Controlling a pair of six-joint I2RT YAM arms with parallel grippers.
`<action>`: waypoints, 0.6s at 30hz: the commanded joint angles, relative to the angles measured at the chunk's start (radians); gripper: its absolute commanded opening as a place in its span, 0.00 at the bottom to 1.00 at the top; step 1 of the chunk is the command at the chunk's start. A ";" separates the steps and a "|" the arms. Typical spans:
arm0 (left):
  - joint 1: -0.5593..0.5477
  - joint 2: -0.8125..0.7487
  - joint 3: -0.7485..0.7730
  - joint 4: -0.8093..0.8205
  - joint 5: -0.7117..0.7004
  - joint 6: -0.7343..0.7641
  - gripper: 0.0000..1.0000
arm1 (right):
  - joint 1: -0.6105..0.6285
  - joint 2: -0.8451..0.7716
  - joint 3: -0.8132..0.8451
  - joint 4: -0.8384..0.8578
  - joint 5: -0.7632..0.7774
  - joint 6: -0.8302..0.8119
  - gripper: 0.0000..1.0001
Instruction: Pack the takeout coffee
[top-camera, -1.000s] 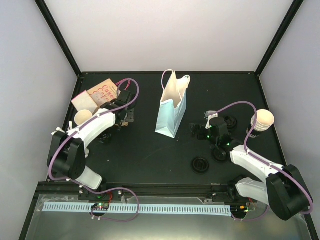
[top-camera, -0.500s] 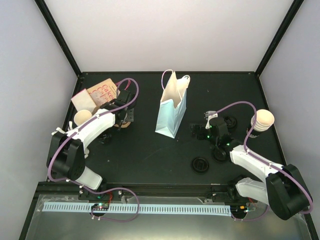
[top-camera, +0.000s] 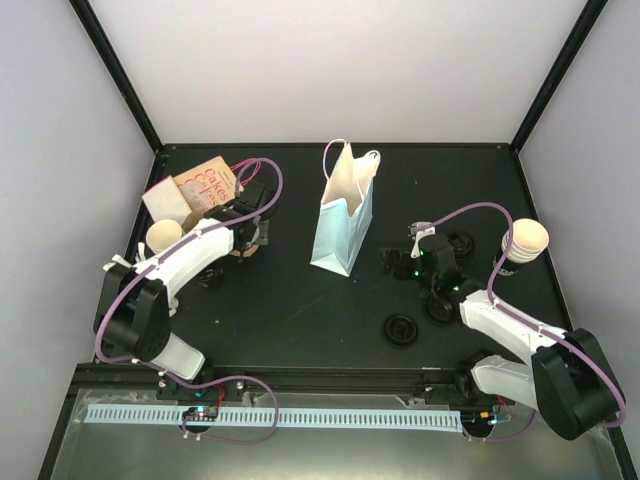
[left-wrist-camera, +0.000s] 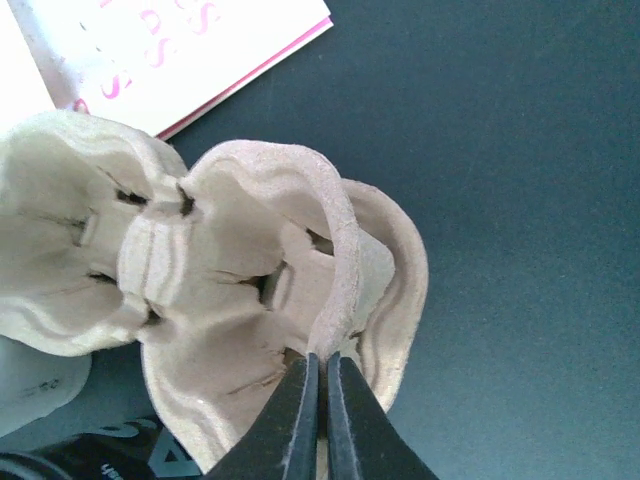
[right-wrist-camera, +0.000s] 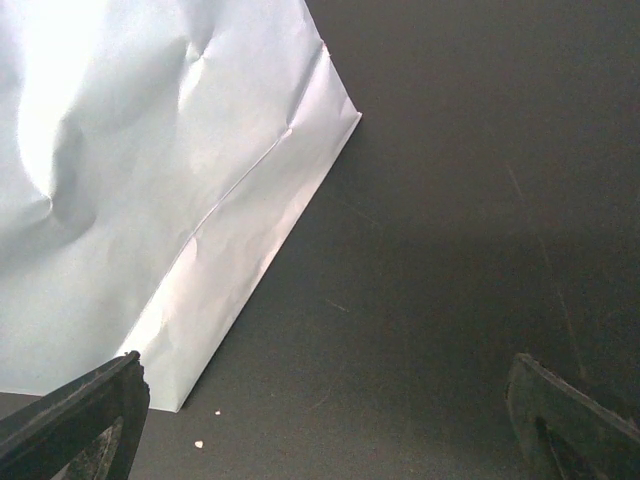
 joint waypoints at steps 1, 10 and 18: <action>-0.026 -0.038 0.057 -0.072 -0.107 -0.019 0.02 | 0.004 0.004 0.005 0.030 -0.008 -0.005 1.00; -0.028 -0.109 0.123 -0.173 -0.188 -0.040 0.01 | 0.005 0.003 0.004 0.028 -0.008 -0.005 1.00; -0.028 -0.230 0.144 -0.147 -0.157 -0.043 0.02 | 0.004 -0.004 0.004 0.028 -0.007 -0.005 1.00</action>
